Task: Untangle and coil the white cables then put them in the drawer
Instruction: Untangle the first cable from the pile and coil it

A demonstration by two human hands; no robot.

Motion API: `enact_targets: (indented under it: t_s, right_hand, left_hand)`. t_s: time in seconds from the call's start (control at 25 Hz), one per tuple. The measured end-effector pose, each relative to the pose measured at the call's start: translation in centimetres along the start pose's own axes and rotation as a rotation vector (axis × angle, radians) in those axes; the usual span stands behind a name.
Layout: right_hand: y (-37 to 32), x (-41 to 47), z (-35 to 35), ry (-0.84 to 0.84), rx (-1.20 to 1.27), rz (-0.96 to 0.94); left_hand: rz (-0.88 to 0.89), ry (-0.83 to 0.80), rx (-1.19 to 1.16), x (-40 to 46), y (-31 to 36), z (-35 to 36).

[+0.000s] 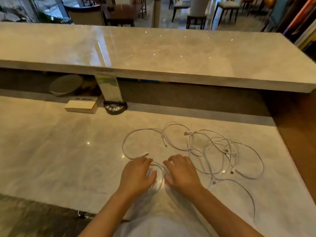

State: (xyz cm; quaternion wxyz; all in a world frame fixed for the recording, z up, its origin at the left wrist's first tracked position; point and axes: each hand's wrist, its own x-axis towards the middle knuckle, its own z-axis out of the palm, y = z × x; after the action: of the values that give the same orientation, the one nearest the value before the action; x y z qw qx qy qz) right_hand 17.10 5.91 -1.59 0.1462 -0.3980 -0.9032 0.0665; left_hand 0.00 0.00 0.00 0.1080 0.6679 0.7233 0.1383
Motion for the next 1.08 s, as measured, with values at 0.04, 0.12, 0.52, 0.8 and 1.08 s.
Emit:
enact_targets:
  t_s: [0.04,0.12,0.52,0.8,1.08]
  right_hand:
    - [-0.5,-0.7,0.8,-0.024,0.049,-0.067]
    - [-1.3,-2.9,3.0,-0.156,0.14,-0.228]
    - [-0.7,-3.6,3.1,-0.115,0.017,-0.345]
    - [1.3,1.0,-3.3,0.216,0.391,-0.03]
    - [6.3,3.2,-8.7,0.125,0.773,0.478]
  left_hand:
    - [0.048,-0.028,0.001,-1.5,-0.6,0.7]
    - [0.155,-0.104,-0.036,-4.4,-1.8,2.3]
    - [0.174,-0.197,0.021,-3.9,-3.5,2.1]
    - [0.325,0.005,-0.094,0.5,-3.6,-2.4]
    - [-0.351,-0.068,-1.322,5.3,-0.4,-7.7]
